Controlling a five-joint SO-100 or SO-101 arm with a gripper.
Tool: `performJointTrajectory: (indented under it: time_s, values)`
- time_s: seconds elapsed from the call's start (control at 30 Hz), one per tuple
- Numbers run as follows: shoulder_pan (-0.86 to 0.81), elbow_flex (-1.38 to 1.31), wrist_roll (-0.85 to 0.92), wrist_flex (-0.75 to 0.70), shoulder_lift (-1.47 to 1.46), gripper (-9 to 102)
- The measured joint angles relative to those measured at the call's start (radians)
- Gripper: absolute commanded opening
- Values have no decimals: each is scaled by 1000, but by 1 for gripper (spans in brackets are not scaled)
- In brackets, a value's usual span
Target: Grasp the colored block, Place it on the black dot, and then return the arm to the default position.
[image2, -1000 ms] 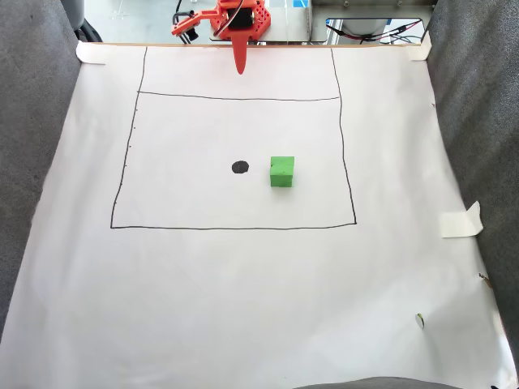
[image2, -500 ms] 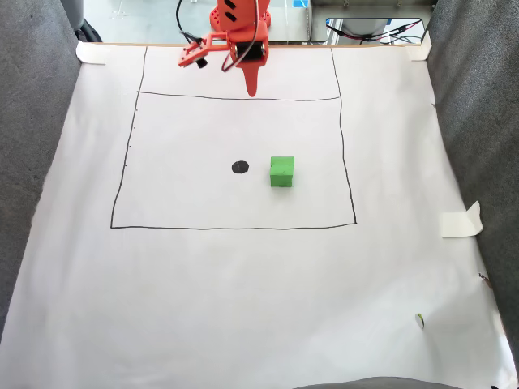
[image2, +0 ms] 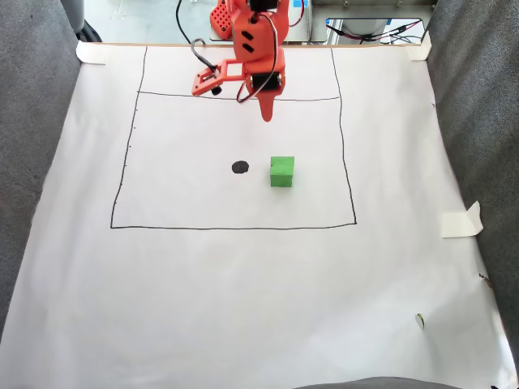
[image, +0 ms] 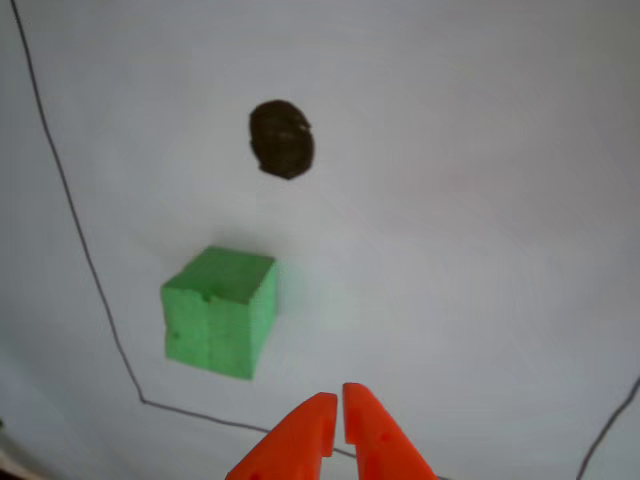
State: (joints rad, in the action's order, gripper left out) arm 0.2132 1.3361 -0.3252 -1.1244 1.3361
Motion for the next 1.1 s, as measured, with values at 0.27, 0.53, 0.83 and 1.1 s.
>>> performJointTrajectory:
  time_s: [0.27, 0.53, 0.83, 1.1]
  values:
    - [18, -390, 0, -149, -259, 0]
    - [29, -729, 0, -259, -449, 0]
    - [26, -1022, 35, -316, -606, 0]
    - [28, -1069, 51, -330, -652, 12]
